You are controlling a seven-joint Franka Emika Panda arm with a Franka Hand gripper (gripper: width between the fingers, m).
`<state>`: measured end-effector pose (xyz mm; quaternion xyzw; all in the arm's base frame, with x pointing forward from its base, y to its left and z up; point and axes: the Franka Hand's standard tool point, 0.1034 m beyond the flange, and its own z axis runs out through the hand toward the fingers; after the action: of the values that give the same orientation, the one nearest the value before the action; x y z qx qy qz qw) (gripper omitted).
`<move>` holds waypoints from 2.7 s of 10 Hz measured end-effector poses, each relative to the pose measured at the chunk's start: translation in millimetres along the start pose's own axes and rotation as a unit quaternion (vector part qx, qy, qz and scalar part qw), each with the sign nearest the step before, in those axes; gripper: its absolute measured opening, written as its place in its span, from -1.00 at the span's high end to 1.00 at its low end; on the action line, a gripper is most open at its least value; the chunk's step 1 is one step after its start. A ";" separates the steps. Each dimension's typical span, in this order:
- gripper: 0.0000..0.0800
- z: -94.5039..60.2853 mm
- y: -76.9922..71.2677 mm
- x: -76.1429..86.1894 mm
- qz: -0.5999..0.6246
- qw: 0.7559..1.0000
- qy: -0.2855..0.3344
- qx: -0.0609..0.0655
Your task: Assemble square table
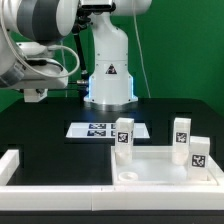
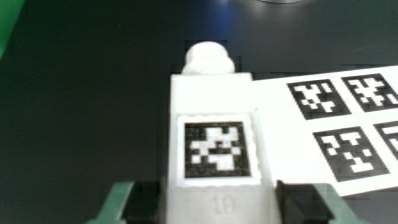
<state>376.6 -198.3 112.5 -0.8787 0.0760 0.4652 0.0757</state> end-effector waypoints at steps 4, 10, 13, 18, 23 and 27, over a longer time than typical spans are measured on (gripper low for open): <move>0.27 -55.2 -42.4 2.9 -0.037 0.983 0.176 -0.047; 0.27 -108.0 -62.7 5.7 -0.039 0.929 0.365 -0.058; 0.27 -135.7 -152.7 22.6 0.028 0.881 0.471 -0.035; 0.27 -182.2 -221.9 44.2 0.054 0.801 0.596 0.001; 0.27 -150.9 -233.7 68.2 0.037 0.708 0.706 -0.008; 0.27 -157.1 -237.0 70.7 0.035 0.706 0.707 -0.012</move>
Offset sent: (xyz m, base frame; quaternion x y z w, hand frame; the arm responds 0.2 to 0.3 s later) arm 0.0658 0.0363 0.0688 -0.0338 0.1669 -0.0039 0.9854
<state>590.9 -3.2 155.9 -0.9476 0.1322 -0.2895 -0.0271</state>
